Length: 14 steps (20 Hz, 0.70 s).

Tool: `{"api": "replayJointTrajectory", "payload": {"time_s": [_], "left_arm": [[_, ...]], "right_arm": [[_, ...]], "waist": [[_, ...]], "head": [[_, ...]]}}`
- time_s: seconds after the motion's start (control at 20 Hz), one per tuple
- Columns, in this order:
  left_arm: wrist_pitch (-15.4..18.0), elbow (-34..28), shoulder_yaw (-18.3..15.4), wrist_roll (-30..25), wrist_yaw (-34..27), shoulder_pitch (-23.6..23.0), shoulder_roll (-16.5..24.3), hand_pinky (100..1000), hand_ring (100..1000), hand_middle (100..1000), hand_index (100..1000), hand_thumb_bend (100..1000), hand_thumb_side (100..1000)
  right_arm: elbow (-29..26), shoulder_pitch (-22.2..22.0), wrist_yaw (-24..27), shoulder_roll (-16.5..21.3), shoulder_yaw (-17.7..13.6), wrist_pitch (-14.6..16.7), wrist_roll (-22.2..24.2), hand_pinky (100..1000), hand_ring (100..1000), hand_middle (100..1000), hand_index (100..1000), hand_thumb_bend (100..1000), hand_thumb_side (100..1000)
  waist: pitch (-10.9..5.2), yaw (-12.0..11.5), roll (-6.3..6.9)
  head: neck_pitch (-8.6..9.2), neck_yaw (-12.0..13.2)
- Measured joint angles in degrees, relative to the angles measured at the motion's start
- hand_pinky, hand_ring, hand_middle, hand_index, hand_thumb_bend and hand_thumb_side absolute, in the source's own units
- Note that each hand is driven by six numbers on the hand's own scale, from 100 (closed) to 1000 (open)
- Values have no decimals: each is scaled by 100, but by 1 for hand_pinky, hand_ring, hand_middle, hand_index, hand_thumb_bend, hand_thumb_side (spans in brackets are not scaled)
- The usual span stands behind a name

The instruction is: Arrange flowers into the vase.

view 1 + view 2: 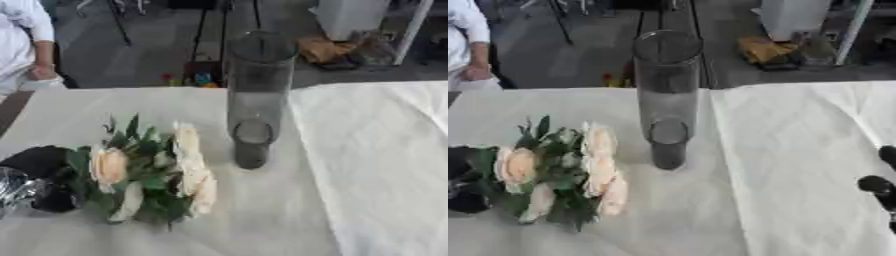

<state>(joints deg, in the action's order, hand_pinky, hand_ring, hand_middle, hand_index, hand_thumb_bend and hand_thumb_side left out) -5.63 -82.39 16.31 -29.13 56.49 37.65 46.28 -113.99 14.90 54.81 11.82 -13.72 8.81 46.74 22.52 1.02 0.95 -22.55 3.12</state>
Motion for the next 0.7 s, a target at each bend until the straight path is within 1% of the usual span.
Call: {"api": "replayJointTrajectory", "payload": {"time_s": [0.05, 0.15, 0.25, 0.35, 0.4, 0.55, 0.65, 0.7], "left_arm": [[-4, 3, 1, 9, 5, 4, -3, 100, 100, 117, 257, 134, 437], [-14, 17, 2, 37, 7, 13, -22, 100, 100, 100, 227, 142, 441], [-17, 34, 4, 70, 7, 19, -38, 100, 100, 100, 196, 151, 449], [-15, 36, 25, 79, 1, 19, -43, 100, 100, 100, 172, 185, 479], [-8, 38, 36, 82, -11, 19, -43, 100, 100, 100, 159, 228, 497], [54, 55, 69, 28, -91, 19, -43, 100, 100, 100, 122, 395, 554], [126, 63, 74, -62, -171, 19, -43, 100, 100, 100, 115, 432, 570], [158, 63, 75, -117, -208, 19, -43, 100, 100, 100, 111, 435, 573]], "right_arm": [[0, 0, -2, 0, 0, 0, 1, 808, 931, 606, 901, 100, 923], [0, 0, -4, 0, 0, 3, 8, 809, 931, 606, 901, 100, 922], [0, 0, -5, 0, 0, 4, 11, 809, 931, 607, 901, 100, 923], [0, 0, -6, 0, 0, 4, 13, 809, 931, 607, 901, 100, 922], [0, 0, -6, 0, 0, 5, 14, 809, 931, 607, 901, 100, 922], [0, 0, -6, 0, 0, 6, 15, 809, 931, 607, 901, 100, 922], [0, -1, -7, 0, 0, 4, 14, 810, 932, 607, 901, 100, 922], [0, -1, -8, 0, 0, 1, 13, 810, 931, 607, 901, 100, 922]], "waist": [[0, 1, 0], [0, 1, 0], [0, 3, 1], [0, 6, 0], [0, 7, 0], [0, 5, -2], [0, 2, -2], [0, 0, -2]], "head": [[0, 2], [0, 5], [0, 7], [0, 8], [0, 8], [0, 8], [0, 9], [0, 9]]}}
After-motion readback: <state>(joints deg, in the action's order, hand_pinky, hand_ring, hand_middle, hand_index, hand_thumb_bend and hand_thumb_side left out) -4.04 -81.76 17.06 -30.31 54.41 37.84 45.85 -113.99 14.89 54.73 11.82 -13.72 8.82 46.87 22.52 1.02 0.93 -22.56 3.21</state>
